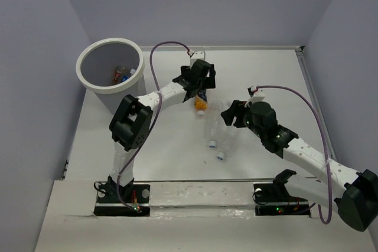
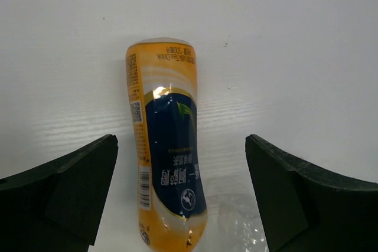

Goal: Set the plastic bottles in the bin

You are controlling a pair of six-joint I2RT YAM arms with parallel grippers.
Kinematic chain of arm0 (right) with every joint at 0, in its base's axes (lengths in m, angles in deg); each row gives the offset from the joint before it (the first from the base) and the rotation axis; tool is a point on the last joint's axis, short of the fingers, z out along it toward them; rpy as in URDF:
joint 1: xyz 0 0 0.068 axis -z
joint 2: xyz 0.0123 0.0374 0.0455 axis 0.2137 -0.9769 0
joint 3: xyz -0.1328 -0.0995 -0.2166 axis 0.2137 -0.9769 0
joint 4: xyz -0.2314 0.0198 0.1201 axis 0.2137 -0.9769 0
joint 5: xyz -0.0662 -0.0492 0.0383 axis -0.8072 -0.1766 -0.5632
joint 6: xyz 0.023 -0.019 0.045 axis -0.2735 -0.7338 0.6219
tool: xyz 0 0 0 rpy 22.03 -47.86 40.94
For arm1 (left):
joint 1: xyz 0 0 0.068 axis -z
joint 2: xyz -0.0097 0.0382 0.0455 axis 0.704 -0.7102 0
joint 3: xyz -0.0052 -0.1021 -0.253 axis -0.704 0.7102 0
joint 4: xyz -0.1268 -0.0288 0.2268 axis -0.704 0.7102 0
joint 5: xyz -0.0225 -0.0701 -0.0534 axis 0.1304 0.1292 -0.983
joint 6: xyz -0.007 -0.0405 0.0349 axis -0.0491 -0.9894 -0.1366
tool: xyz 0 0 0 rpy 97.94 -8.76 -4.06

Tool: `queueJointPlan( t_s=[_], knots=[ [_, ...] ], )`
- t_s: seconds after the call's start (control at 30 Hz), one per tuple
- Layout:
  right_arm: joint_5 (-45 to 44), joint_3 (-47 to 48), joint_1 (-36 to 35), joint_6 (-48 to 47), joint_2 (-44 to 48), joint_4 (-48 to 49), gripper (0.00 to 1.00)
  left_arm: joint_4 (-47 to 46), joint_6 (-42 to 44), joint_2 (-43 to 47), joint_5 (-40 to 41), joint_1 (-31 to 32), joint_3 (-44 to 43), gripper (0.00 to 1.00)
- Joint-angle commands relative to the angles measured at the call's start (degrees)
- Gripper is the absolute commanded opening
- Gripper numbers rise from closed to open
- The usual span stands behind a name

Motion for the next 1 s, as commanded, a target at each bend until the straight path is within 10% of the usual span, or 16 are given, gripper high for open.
queueJointPlan(
  t_s=[0.0, 0.37, 0.6, 0.97],
  knots=[
    [1.8, 2.0, 0.9, -2.5, -1.5, 0.3, 0.70, 3.4, 4.0, -4.9, 2.1, -2.8, -7.9, 0.99],
    [0.7, 7.5, 0.9, -3.7, -13.0, 0.3, 0.77, 7.0, 7.6, -17.8, -2.1, -5.8, -19.1, 0.98],
    [0.7, 12.9, 0.9, -3.3, -22.3, 0.2, 0.77, 3.8, 8.2, -18.7, -4.9, -7.9, -17.6, 0.76],
    [-6.9, 17.0, 0.9, -1.3, -32.6, 1.7, 0.83, -2.4, 7.6, -1.3, -7.3, -8.7, -7.0, 0.55]
  ],
)
